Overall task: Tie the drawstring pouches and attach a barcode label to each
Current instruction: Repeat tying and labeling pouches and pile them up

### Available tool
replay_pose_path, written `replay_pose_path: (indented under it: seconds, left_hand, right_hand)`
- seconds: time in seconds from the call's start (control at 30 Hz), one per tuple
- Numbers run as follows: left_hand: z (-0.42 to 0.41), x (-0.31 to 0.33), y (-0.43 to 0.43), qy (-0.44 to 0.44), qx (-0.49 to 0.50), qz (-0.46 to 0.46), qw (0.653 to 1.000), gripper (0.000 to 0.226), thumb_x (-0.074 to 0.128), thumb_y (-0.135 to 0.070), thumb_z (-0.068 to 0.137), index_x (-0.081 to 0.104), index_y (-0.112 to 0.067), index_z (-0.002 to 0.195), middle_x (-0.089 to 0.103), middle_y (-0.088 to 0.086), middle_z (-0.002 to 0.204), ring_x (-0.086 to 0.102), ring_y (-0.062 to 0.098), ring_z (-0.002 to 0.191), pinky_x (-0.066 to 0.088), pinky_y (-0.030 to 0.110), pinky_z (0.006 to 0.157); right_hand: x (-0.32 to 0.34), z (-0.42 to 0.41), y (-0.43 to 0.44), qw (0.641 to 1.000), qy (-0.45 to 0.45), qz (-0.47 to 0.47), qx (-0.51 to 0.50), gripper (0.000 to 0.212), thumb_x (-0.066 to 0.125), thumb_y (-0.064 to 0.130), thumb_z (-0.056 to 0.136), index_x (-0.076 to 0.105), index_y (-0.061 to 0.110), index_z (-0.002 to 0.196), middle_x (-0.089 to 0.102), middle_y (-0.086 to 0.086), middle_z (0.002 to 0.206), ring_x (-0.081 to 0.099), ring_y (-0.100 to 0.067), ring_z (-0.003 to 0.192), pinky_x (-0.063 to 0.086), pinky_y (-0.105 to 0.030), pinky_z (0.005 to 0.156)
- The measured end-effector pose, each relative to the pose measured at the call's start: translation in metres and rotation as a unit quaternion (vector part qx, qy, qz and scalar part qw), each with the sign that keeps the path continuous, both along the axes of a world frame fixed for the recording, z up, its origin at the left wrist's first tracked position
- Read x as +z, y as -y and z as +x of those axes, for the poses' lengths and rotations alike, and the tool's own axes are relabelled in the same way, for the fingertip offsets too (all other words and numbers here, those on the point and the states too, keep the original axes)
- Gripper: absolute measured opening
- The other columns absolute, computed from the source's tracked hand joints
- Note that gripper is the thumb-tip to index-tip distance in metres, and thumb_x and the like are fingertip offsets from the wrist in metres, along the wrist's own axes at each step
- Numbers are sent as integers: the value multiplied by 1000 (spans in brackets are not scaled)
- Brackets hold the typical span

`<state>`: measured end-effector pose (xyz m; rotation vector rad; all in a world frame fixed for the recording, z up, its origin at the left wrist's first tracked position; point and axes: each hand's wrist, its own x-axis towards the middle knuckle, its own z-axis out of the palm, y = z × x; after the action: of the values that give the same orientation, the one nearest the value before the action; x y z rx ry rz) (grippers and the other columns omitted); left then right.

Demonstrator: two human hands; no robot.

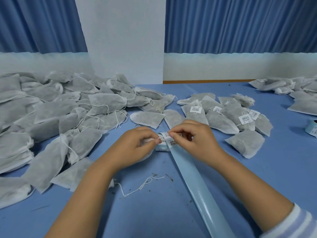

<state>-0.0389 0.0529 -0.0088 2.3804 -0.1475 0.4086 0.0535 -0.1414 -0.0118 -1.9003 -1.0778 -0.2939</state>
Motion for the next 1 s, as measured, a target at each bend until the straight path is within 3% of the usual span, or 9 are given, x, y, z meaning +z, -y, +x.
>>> replay_pose_path:
  seconds: [0.17,0.33,0.47,0.53,0.63,0.77,0.83,0.9,1.0]
  left_hand:
    - [-7,9,14,-105,-73,-194,973,21,60,-4,94,77,-12,86,77,-4,92,70,5,91,48,12,84]
    - [-4,7,30,2,-8,-378,926,17,64,-13,94,80,-18,99,77,-3,101,69,4,104,48,9,85]
    - [2,4,32,47,24,-356,933,20,65,-14,94,76,-26,105,74,-16,108,65,-6,105,44,6,84]
    - [2,2,25,47,53,-290,954,21,65,-16,94,75,-33,102,74,-15,108,66,-6,92,46,10,78]
    - [1,3,16,-15,64,-202,977,19,66,-19,94,78,-33,95,77,-8,97,68,16,87,51,25,83]
    - [-5,9,16,-116,-44,-171,977,27,63,-15,94,77,-31,78,76,-10,91,69,5,94,49,15,87]
    - [-6,10,19,-141,-65,-205,966,29,61,-18,93,74,-32,72,76,-7,93,70,6,96,49,13,87]
    - [-5,10,22,-144,-53,-235,960,22,60,-29,86,72,-31,69,75,-7,90,69,2,92,47,12,84]
    - [-3,8,24,-137,-41,-291,946,20,55,-32,78,71,-29,65,72,-11,79,66,0,81,45,13,78]
  right_hand:
    - [-6,-2,-4,994,78,81,-16,8,74,7,84,76,12,89,61,6,74,53,-5,64,41,-13,62]
    - [-13,-4,-9,994,64,90,-24,10,74,5,82,78,12,88,64,1,70,53,-7,61,40,-13,61]
    - [-16,-6,-12,996,80,30,-13,11,69,3,83,76,8,89,63,-4,72,51,-5,64,39,-10,65]
    - [-15,-8,-10,995,99,-2,0,11,69,4,84,76,9,91,63,-2,73,51,-5,64,42,-15,65]
    - [-11,-9,-7,986,169,-9,-8,11,69,9,86,77,11,93,62,1,74,48,-3,67,46,-23,63]
    - [-2,-5,-1,970,240,-3,-31,9,72,19,87,78,15,92,61,0,77,55,-12,72,46,-27,63]
    - [-2,-4,-1,981,192,10,-18,9,73,19,86,78,16,92,61,4,79,54,-5,75,42,-17,66]
    - [-4,-6,-4,998,52,24,14,9,73,15,86,78,17,93,61,9,85,55,0,78,38,-9,67]
    - [-8,-6,-9,995,-101,15,13,17,70,18,88,75,28,101,63,8,104,58,1,92,39,-10,68]
